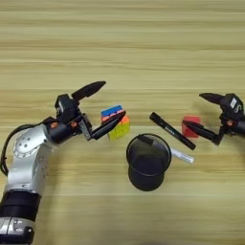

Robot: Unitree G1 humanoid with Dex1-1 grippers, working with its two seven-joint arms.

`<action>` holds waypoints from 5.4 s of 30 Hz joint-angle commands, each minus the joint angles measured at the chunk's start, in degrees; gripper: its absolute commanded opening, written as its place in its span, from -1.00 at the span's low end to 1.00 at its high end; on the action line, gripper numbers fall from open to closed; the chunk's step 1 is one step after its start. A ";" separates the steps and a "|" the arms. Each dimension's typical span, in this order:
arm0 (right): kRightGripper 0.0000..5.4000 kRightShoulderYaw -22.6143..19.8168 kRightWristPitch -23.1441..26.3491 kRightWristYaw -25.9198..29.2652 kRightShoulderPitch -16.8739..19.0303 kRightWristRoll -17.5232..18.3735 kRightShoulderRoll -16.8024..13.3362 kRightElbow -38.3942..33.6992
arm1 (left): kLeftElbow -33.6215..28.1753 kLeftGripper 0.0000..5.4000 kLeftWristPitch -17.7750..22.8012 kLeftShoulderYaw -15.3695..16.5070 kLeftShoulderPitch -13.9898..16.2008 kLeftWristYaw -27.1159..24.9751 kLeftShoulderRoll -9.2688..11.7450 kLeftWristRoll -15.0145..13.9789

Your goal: Move the objects on the table

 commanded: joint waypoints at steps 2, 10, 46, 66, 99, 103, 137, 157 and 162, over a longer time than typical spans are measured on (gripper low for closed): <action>1.00 0.82 -0.81 0.27 -0.63 -0.72 0.52 1.18 | 0.43 0.99 -0.66 0.11 -0.45 0.89 0.62 1.56; 1.00 1.53 -0.50 0.02 -0.73 -1.13 1.06 1.35 | 1.07 0.99 -1.29 0.10 -0.71 1.42 0.51 2.34; 0.14 4.19 -2.70 -1.42 -3.18 -5.95 1.42 9.09 | 0.59 1.00 -1.63 -0.02 -1.58 2.23 -0.07 2.24; 0.14 0.45 -0.16 -0.42 -4.57 -0.93 1.20 1.25 | 0.84 1.00 -2.37 -0.68 -1.55 2.28 -0.35 2.43; 0.14 7.44 16.83 -0.81 -7.29 6.40 3.09 -28.29 | -1.45 1.00 -6.14 -10.18 -4.55 3.24 -0.87 10.48; 0.14 8.31 17.20 -0.97 -7.12 6.22 3.18 -28.88 | -2.59 1.00 -5.15 -10.65 -4.84 2.77 -1.28 9.01; 0.14 11.45 16.70 -1.05 -7.67 5.33 3.23 -28.17 | -2.32 0.19 -4.61 -12.14 -5.93 1.59 -1.48 8.71; 0.14 11.86 16.90 -0.72 -6.84 5.54 2.86 -28.98 | -2.69 -0.17 -4.54 -12.38 -5.30 1.53 -1.60 8.71; 0.14 12.01 16.83 -0.62 -6.78 5.51 2.80 -28.96 | -2.59 -0.17 -4.56 -12.40 -5.30 1.47 -1.61 8.68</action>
